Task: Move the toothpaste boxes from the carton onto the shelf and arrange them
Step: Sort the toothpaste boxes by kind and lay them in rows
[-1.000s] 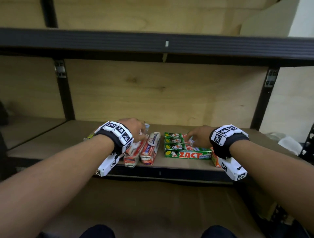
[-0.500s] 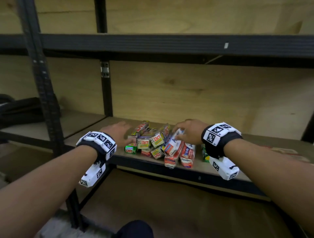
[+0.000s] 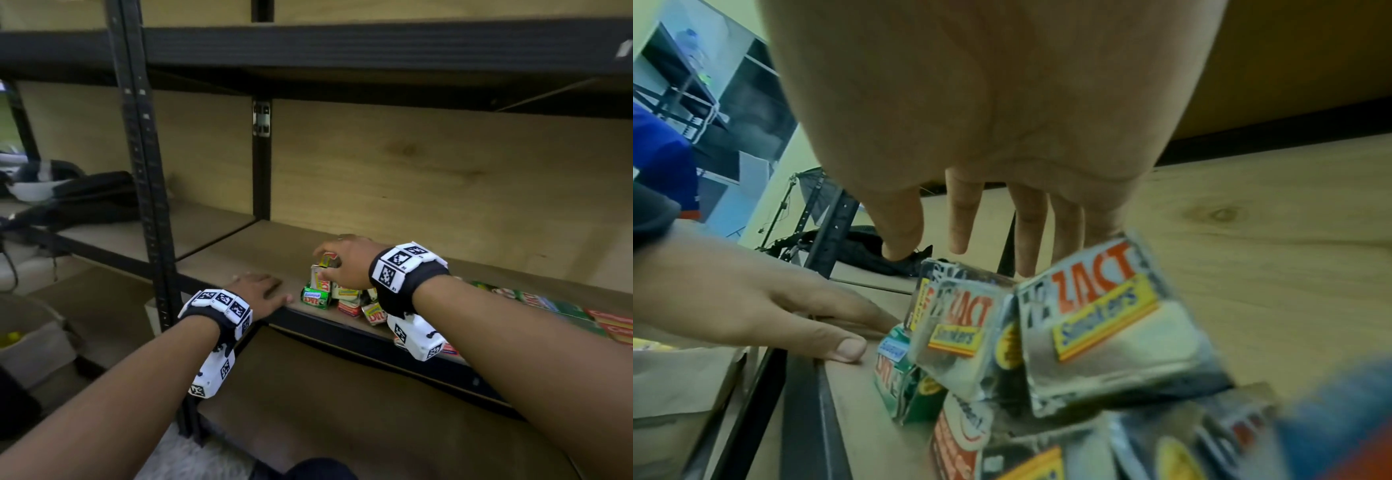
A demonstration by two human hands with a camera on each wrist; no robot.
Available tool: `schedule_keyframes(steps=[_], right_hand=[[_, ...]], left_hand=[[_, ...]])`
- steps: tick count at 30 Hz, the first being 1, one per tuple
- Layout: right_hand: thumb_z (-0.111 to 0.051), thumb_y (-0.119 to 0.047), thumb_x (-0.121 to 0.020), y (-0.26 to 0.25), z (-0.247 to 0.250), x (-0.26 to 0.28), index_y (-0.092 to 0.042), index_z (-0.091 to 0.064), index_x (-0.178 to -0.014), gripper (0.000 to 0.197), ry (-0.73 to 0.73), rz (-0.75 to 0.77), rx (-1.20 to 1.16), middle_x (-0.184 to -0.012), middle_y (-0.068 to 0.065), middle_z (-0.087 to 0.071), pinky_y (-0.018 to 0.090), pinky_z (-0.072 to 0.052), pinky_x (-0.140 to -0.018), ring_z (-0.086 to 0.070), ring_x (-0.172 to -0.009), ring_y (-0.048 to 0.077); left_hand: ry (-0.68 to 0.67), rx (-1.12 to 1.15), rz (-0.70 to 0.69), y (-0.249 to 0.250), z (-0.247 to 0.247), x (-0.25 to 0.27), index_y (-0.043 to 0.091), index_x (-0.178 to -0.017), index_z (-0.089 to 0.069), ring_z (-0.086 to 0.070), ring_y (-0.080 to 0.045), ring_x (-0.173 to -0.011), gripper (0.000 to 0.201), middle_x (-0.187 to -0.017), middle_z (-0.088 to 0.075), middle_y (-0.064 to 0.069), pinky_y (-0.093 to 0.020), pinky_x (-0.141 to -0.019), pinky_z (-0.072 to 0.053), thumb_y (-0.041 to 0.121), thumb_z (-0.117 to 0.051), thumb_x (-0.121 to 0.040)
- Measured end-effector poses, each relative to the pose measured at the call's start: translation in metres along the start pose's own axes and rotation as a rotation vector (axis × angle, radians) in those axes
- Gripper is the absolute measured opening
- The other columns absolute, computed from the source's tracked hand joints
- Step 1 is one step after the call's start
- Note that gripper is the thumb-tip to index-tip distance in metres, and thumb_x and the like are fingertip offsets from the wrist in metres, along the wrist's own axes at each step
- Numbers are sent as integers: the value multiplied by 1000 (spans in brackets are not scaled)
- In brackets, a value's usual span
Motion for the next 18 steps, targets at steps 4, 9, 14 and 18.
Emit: schedule_keyframes(steps=[4, 9, 14, 18], right_hand=[[-46, -67, -89, 4, -15, -26, -43, -44, -142, 58, -38, -78, 36, -147, 2, -48, 37, -42, -104, -49, -130, 27], [-41, -77, -85, 7, -18, -42, -34, -49, -139, 70, -20, -193, 41, -148, 2, -46, 37, -39, -101, -44, -133, 28], [-53, -71, -80, 8, -18, -50, -25, -58, -119, 60, 26, -274, -72, -126, 2, -62, 32, -49, -90, -58, -112, 26], [-67, -56, -72, 3, -11, -62, -20, -67, -108, 51, 15, -321, -178, -107, 2, -70, 36, -58, -84, -68, -95, 25]], left_hand=[[-36, 5, -27, -5, -2, -5, 39, -151, -27, -17, -22, -149, 86, -161, -21, 7, -49, -121, -9, 86, -26, -79], [-67, -1, -35, -5, 2, -9, 41, -152, -24, -13, -23, -150, 84, -162, -17, 6, -47, -121, -8, 85, -31, -80], [-113, -58, 47, -29, -4, -20, 49, -151, -11, -4, -23, -151, 80, -164, -3, 11, -54, -118, 1, 85, -19, -81], [-117, -78, 88, -54, -3, -31, 51, -151, -5, -3, -24, -151, 85, -164, 0, 12, -54, -117, 1, 90, -14, -76]])
Point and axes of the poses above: each hand's wrist, its own x-axis away from the middle knuckle, its own z-axis out of the back of the hand, y = z × x, the point moved 7 cm from there along -x, towards the middle knuckle
